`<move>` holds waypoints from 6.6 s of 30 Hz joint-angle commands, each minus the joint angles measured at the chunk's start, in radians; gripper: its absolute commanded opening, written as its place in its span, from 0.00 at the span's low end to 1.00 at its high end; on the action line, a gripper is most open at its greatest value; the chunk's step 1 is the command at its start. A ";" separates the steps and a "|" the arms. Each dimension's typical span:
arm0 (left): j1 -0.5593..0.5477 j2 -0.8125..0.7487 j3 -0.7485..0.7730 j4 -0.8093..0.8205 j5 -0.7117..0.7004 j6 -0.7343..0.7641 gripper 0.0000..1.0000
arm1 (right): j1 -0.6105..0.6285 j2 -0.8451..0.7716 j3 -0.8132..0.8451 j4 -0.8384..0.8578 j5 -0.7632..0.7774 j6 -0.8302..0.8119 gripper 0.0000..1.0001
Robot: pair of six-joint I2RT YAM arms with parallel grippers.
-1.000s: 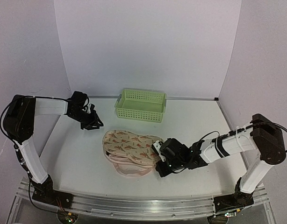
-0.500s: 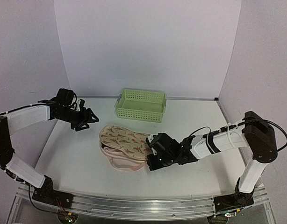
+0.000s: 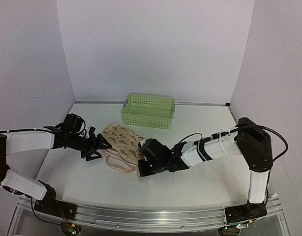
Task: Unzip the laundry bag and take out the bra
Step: Adjust the laundry bag at the center of the board, then hold the laundry bag at the center of the board, then unzip the zipper of the laundry bag, then adjust the laundry bag at the center of the board, then hold the laundry bag at the center of the board, then unzip the zipper of the laundry bag.
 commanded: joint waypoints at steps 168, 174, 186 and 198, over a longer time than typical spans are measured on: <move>-0.071 0.185 -0.179 0.510 -0.016 -0.346 0.53 | 0.035 0.111 0.156 0.175 -0.096 -0.032 0.00; -0.071 0.183 -0.193 0.519 -0.018 -0.335 0.12 | 0.035 0.104 0.149 0.175 -0.098 -0.030 0.00; -0.071 0.209 -0.158 0.519 0.076 -0.225 0.00 | 0.033 0.012 -0.010 0.136 -0.020 -0.094 0.00; -0.071 0.213 -0.117 0.400 0.149 -0.046 0.00 | -0.001 -0.116 -0.189 0.129 0.043 -0.264 0.00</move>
